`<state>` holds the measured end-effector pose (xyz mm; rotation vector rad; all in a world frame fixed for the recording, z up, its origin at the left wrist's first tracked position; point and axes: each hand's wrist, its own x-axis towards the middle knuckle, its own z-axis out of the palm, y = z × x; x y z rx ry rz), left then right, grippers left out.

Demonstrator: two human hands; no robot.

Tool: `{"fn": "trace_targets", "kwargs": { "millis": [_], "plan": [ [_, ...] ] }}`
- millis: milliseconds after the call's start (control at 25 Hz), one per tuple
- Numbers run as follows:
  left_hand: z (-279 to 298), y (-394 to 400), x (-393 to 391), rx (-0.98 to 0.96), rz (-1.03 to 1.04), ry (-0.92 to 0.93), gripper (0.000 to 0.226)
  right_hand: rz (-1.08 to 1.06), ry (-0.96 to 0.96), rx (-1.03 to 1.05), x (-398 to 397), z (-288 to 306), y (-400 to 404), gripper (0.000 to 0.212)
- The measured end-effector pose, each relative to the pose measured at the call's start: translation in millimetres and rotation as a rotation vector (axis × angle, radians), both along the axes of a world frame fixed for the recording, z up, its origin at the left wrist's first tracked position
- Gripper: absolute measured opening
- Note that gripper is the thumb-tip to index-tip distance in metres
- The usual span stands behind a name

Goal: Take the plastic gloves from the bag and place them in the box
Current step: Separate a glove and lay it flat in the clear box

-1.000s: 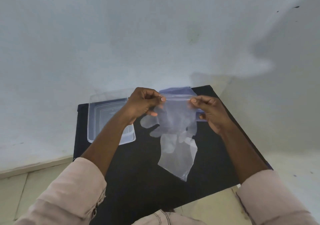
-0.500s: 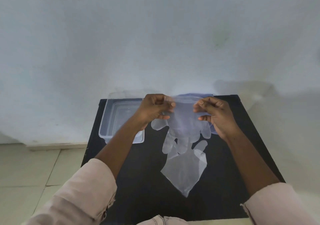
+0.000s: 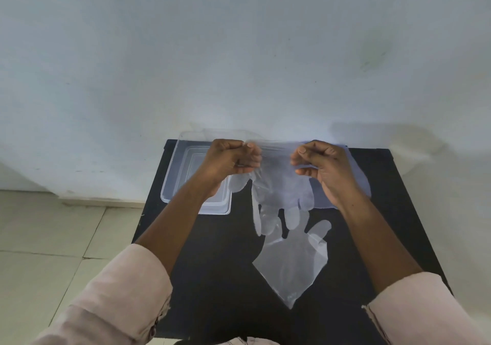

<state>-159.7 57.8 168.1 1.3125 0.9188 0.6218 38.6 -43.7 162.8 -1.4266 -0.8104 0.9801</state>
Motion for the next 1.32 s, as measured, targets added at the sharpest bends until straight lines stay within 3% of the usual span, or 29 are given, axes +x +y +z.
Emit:
{"fn": "trace_targets", "kwargs": {
  "millis": [280,640,760,1080,1200,1320],
  "plan": [
    [-9,75,-52,0.035,0.123,-0.002,0.025,0.017,-0.038,-0.037,-56,-2,87,0.022],
    [-14,201,-92,-0.058,0.201,-0.016,0.017,-0.045,-0.206,-0.079,-114,-14,221,0.029],
    [-2,218,-89,0.019,0.223,-0.043,0.018,-0.066,-0.264,-0.006,-116,-3,234,0.028],
    [-3,217,-103,0.359,0.256,-0.266,0.020,-0.248,-0.639,0.375,-137,10,223,0.019],
    [-52,199,-113,0.440,0.254,-0.142,0.016,-0.143,-0.722,0.271,-140,-43,200,0.023],
    [-114,183,-128,0.438,0.114,0.065,0.021,-0.008,-0.806,0.078,-137,-106,181,0.027]
  ]
}}
